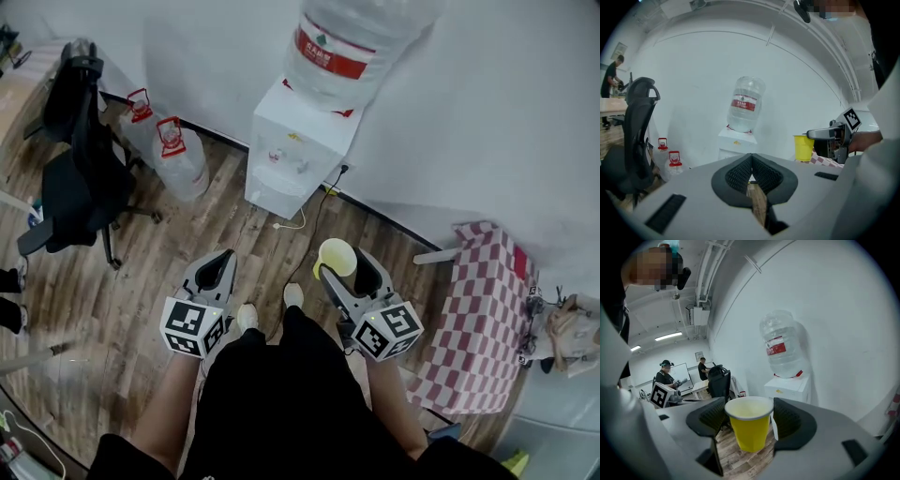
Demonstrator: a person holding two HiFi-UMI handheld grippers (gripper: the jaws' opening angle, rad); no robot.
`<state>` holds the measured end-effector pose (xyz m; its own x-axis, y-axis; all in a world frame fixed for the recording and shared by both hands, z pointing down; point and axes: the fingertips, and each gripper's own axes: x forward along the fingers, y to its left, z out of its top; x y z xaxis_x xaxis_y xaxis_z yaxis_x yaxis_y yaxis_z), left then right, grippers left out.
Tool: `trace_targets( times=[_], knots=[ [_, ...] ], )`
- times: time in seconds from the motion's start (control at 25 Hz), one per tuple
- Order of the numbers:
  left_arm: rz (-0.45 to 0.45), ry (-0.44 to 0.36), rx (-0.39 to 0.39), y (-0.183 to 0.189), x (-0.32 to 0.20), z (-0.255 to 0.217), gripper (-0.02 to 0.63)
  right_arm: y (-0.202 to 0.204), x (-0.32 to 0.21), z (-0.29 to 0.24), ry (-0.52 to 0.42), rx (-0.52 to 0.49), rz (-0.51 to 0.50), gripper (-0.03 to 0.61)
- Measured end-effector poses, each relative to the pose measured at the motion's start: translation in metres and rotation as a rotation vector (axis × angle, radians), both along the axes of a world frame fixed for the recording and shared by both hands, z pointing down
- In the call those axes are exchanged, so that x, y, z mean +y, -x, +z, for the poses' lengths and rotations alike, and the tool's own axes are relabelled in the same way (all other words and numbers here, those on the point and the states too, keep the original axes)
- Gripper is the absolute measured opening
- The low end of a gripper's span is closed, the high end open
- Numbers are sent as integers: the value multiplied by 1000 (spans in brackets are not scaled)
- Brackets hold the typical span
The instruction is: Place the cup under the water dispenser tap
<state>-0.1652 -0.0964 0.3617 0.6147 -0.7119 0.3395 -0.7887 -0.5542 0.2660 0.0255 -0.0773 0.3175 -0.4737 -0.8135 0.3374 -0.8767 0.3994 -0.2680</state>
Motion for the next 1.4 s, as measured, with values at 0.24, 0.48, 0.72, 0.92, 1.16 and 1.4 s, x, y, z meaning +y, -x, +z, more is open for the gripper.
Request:
trace_targets(
  times=[0.24,0.48,0.72,0.92,1.16,1.4],
  knots=[
    [-61,17,-3,-4,-13,9,15,7,-34,21,13,1,-78,331],
    [-123,45,-8,-18,-40,27,14,14,-86,50,-29,58,-198,331],
    [-170,70,-31,-38,-73,56,14,17,-135,97,-39,66,-286,331],
    [-205,101,-31,-52,-96,94,14,15,-167,158,-18,77,-308,331],
    [-217,156,-30,-62,-108,157,14,5,-198,236,-16,99,-244,331],
    [-190,171,-10,-70,-131,218,15,1,-228,306,-59,105,-166,331]
  ],
)
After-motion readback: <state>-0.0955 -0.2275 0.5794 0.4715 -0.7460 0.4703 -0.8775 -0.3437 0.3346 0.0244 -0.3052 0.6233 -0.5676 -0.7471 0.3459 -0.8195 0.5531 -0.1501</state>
